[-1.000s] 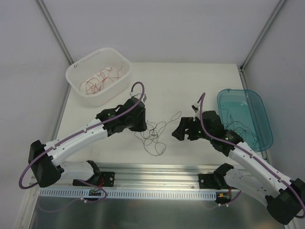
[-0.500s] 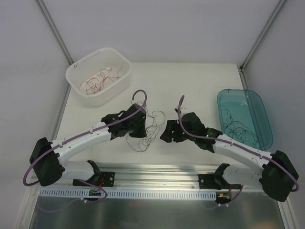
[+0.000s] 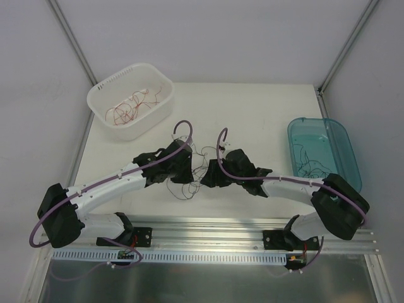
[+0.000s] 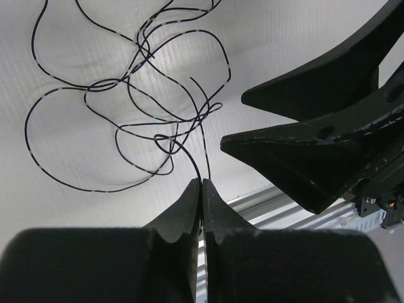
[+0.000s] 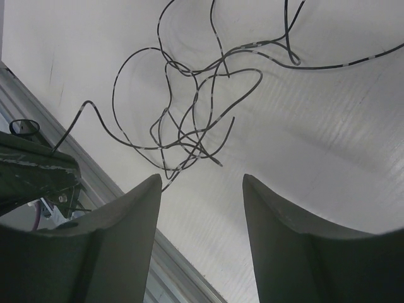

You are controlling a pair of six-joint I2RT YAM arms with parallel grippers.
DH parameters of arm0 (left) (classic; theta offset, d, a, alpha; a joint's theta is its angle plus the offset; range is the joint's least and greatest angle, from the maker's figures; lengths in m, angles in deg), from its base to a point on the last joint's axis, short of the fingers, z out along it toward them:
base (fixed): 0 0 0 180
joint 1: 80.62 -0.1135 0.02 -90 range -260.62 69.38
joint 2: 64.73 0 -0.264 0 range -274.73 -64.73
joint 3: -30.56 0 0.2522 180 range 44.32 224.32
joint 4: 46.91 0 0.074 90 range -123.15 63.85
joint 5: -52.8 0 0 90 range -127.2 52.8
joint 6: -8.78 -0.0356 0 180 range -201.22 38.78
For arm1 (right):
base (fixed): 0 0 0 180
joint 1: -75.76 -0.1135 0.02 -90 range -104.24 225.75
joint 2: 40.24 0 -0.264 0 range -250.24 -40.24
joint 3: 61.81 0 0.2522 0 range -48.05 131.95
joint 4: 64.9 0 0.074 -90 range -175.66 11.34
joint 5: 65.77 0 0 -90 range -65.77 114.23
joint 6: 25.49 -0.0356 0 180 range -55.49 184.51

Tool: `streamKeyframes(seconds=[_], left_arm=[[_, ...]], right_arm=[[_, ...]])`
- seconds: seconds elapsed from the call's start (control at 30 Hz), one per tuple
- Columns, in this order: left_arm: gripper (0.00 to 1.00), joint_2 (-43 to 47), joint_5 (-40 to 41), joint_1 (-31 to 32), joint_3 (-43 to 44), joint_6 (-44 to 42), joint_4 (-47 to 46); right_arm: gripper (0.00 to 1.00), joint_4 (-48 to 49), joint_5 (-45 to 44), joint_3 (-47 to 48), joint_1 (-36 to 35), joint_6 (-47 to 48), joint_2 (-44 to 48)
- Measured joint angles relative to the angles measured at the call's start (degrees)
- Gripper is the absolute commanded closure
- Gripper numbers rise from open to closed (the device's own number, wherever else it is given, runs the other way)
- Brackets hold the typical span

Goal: Untangle the cables

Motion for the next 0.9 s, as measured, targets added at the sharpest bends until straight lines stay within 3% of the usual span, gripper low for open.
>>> streamKeyframes(seconds=[0.47,0.63,0.77,0.9], left_arm=[[1.00,1.1,-0.2,0.0,0.0,0.0,0.0],[1.00,1.1,-0.9,0.0,0.0,0.0,-0.1],[1.00,1.1,-0.9,0.0,0.0,0.0,-0.1],[1.00,1.3,-0.9,0.3,-0.2,0.0,-0.2]], right_arm=[[0.47,5.5,0.2,0.0,0.0,5.3,-6.6],[0.53,7.0,0.9,0.9,0.0,7.2,-7.5],[0.66,8.2,2.3,3.0,0.0,8.3,-9.3],[0.96,9.0,3.0,3.5,0.0,9.4,-9.7]])
